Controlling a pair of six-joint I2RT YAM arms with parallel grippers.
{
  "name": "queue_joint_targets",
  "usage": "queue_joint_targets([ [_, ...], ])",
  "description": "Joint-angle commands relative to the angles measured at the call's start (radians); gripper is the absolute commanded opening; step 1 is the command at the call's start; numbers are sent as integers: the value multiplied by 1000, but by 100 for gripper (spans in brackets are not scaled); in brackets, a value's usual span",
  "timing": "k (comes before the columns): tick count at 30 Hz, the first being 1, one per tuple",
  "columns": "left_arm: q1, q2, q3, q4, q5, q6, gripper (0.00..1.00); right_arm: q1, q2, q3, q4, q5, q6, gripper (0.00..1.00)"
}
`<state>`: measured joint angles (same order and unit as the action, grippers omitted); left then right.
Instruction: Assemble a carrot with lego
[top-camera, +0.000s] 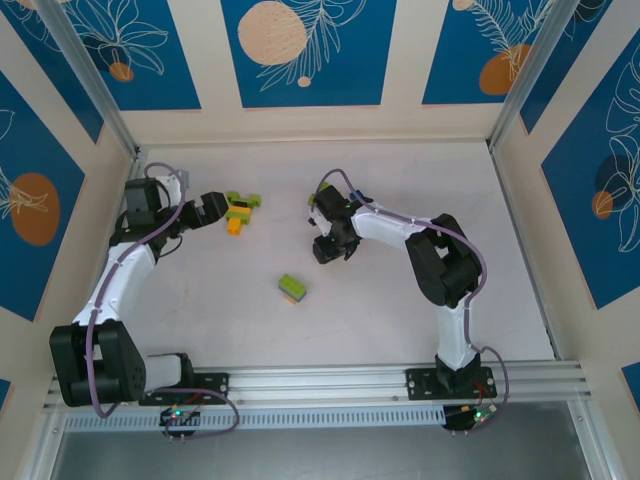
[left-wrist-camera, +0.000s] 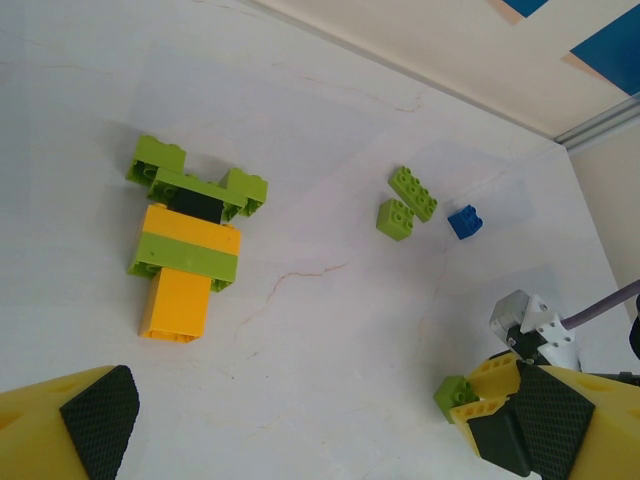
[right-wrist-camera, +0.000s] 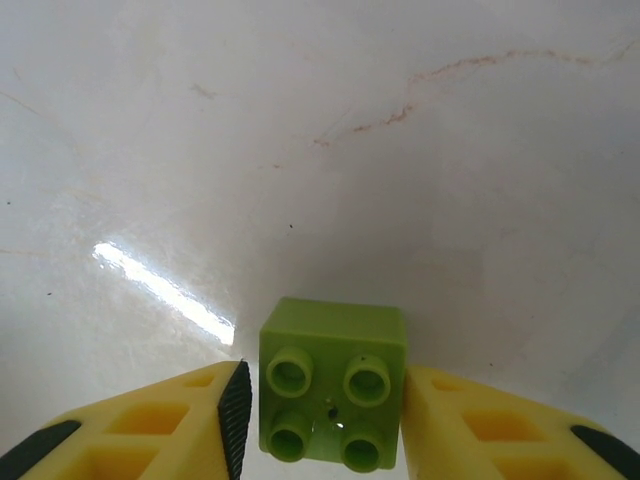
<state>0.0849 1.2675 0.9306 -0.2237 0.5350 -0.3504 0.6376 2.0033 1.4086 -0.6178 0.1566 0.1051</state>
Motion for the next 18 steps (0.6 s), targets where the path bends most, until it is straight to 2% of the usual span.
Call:
queue_joint_targets([
  [1,8,-6,23,11,23,-5,100,4,29,33,-27,-28,9,42],
  [7,7,-7,24,11,23,-5,100,4,34,33,-36,-24,4,42],
  [11,8,-5,22,11,23,-5,100,4,27,34,-36,-21,4,37],
  [18,8,-5,23,13,24,-5,100,11,-43,36,-69,-30,-6,32],
])
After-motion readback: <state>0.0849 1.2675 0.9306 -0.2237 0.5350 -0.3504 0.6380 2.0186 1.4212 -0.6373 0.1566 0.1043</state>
